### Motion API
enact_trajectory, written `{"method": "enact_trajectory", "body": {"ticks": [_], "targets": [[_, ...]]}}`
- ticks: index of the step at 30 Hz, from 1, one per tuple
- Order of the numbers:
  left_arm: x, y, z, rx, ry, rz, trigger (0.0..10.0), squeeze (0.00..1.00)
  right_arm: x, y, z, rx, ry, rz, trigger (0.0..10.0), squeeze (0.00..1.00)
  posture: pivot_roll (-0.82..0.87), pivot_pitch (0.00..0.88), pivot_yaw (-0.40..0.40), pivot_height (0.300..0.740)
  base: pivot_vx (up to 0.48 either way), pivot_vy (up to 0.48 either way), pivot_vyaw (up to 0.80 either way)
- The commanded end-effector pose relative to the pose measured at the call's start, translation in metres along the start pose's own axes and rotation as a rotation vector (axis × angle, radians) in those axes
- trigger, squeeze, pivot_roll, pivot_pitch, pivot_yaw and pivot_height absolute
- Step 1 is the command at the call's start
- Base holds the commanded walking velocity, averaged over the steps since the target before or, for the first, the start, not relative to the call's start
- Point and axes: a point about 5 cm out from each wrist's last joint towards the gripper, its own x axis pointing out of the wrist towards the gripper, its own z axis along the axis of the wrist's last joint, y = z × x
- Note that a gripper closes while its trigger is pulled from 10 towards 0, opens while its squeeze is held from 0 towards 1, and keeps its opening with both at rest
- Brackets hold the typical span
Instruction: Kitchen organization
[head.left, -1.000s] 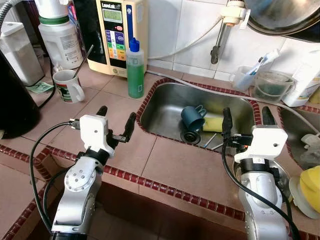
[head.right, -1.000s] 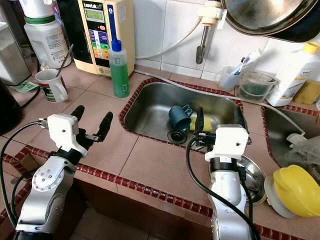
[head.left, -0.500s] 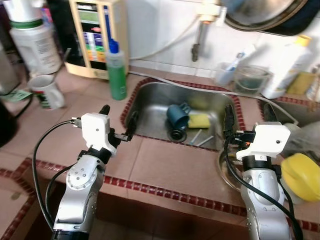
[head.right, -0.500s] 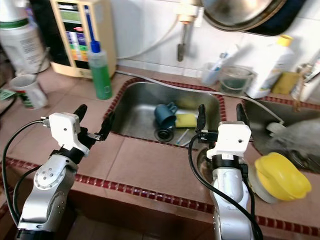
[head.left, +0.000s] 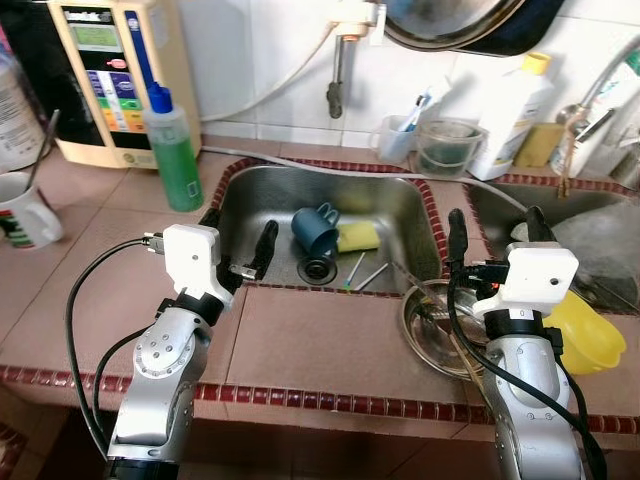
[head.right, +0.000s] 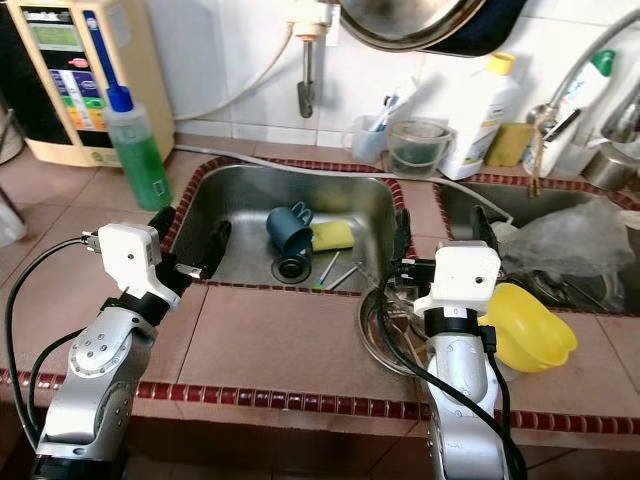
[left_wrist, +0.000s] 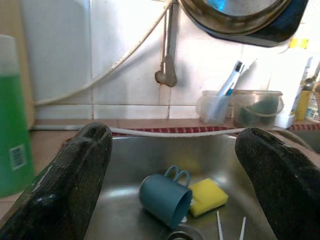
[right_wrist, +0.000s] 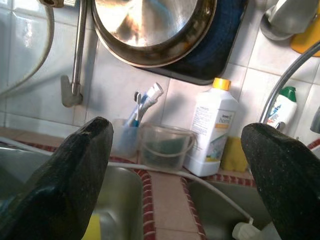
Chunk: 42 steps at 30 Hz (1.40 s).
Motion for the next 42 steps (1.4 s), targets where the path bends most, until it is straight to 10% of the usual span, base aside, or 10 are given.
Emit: {"method": "enact_trajectory", "body": {"ticks": [1,42], "targets": [[0.0015,-0.0009,0.0033,0.000,-0.013,-0.007,10.0,0.00,0.0018,-0.0012,0.0011,-0.006,-0.007,0.004,10.0,0.00,0.03,0.000,-0.029,0.740,0.000,0.000,0.00],[0.0004,0.0029,0.0121,-0.053,-0.039,-0.029,10.0,0.00,-0.0007,-0.0051,0.0055,-0.019,-0.038,0.010,10.0,0.00,0.03,0.000,-0.032,0.740,0.000,-0.303,0.00]]}}
